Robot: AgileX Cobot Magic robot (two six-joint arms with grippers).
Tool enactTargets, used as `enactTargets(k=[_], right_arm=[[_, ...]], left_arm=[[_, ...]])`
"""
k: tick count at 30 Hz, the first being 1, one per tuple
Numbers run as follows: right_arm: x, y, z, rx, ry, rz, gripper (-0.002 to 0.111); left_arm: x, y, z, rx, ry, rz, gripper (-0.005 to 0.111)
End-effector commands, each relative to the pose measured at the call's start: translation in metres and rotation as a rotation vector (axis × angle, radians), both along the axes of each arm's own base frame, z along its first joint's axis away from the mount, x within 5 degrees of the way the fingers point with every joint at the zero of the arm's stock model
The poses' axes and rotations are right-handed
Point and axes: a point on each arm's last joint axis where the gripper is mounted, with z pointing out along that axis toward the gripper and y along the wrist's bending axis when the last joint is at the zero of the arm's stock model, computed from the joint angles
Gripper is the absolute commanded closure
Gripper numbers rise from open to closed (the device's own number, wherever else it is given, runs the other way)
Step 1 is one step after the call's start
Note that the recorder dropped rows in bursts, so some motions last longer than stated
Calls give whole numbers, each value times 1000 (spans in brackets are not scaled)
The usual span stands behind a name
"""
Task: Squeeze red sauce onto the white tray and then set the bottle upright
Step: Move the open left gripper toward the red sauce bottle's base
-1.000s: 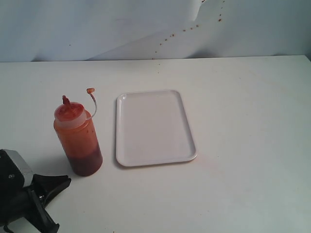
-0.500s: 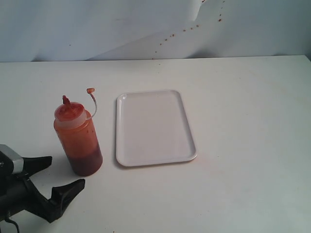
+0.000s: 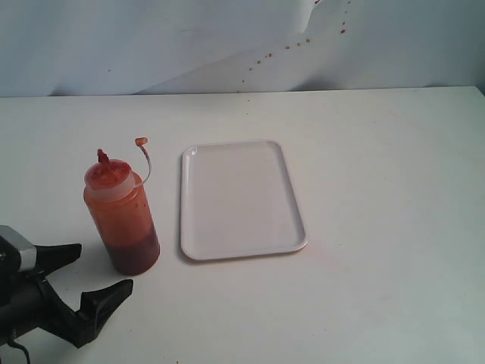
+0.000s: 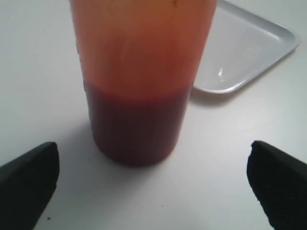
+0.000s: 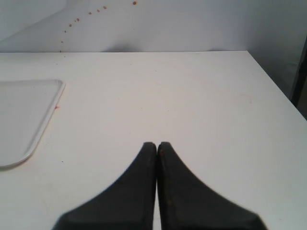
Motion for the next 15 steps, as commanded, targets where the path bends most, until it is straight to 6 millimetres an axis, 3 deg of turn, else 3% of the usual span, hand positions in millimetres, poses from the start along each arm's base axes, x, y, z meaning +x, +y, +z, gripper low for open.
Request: enactTargets(k=[1,7,15], right_arm=[[0,0,0,0,-7,-6,108],[0,0,0,0,-7,-6,108],[0,0,0,0,-7,-6,108]], left_arm=[[11,-1,3,-20,-44,-6,2],[23,-5,1,23,-46,-125,2],[27,-6,0,29,-29,-141,2]])
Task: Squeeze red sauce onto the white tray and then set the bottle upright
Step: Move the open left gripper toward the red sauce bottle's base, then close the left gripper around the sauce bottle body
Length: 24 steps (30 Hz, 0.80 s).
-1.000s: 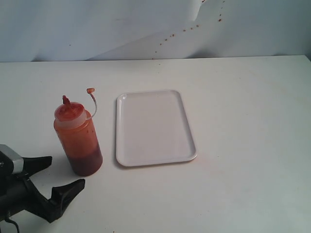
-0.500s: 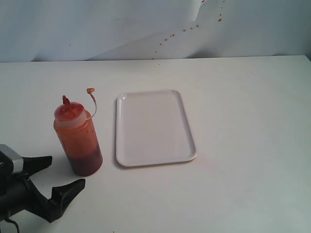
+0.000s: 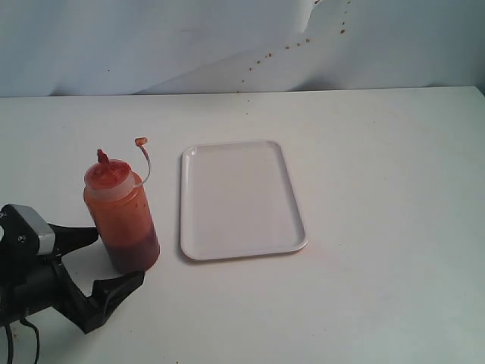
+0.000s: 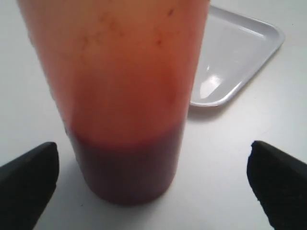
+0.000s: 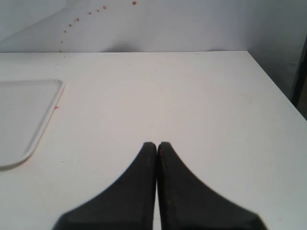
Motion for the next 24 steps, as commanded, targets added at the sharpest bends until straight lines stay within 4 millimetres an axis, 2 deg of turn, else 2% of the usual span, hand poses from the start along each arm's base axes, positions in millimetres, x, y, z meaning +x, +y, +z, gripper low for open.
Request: enactTargets(k=[1,7,16,24], right_arm=[[0,0,0,0,-7,-6,108],[0,0,0,0,-7,-6,108],[0,0,0,0,-7,-6,108],[0,0,0,0,-7,-6,108]], left_arm=[[1,-1,-1,-4,15,-15,2],[12,0,-1,16,0,-19,2],[32,-2,-26,7,40,-79,2],[46,-3,-23,-7,-6,-93,2]])
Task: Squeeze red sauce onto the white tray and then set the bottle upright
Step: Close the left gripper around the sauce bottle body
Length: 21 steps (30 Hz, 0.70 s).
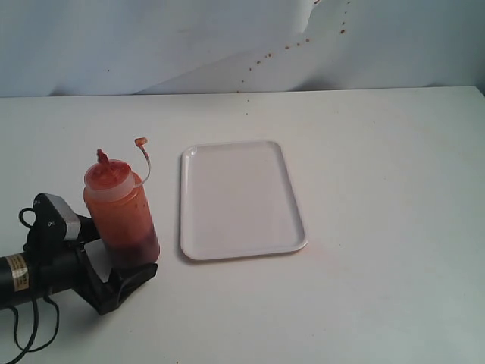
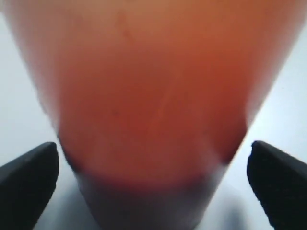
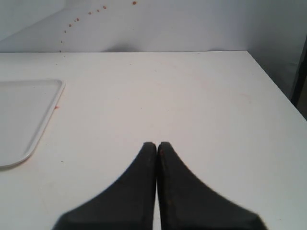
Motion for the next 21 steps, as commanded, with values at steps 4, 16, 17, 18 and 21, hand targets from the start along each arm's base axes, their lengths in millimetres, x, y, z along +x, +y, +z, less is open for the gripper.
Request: enactTargets(k=[4,16,17,18,21], right_arm=[[0,0,0,0,-7,-6,108],[0,0,0,0,-7,-6,108],[0,0,0,0,-7,-6,108],[0,0,0,0,-7,-6,108],[0,0,0,0,-7,-6,108]], left_arm=[[12,-1,4,-23,-41,-10,2],[27,-2,-3,-85,-11,-6,2],[27,-2,-3,-83,-15,-7,2],[28,-2,-3,-82,-18,-8,2],[30,-2,-2,-81,-24,-12,2]])
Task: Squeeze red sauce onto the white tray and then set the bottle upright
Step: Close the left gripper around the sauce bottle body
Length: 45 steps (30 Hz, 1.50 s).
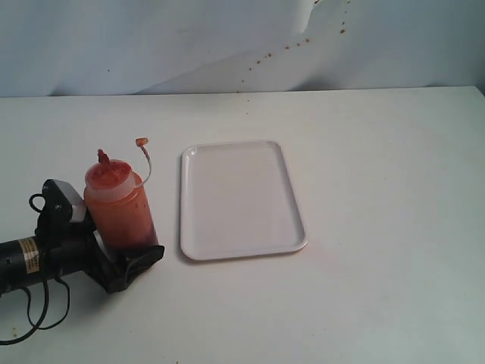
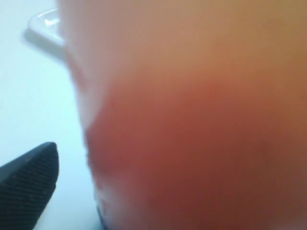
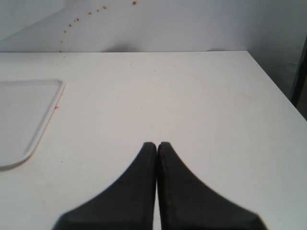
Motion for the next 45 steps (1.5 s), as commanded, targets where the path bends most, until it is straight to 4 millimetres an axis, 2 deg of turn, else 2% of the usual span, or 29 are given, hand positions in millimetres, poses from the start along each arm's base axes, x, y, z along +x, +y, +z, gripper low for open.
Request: enactTargets(k=[1,17,18,20,23,25,26,45], right_arm=[[0,0,0,0,-7,-6,108],[0,0,0,0,-7,-6,108],[0,0,0,0,-7,-6,108],[0,0,0,0,-7,-6,108],[0,0,0,0,-7,-6,108],[0,0,0,0,-7,-6,108],[0,0,0,0,-7,-6,108],[0,0,0,0,-7,-6,108]], left_arm=[[3,0,2,-16,-9,0,2],[2,0,0,-5,6,0,4],[1,0,0,-4,6,-13,11],[0,-1,-1,9,7,-40,31],[-2,-1,-3,35,26,-54,74],[-2,-1,-4,39,29,-53,99],[-2,-1,-4,39,29,-54,107],[-2,-1,-4,40,27,-57,106]])
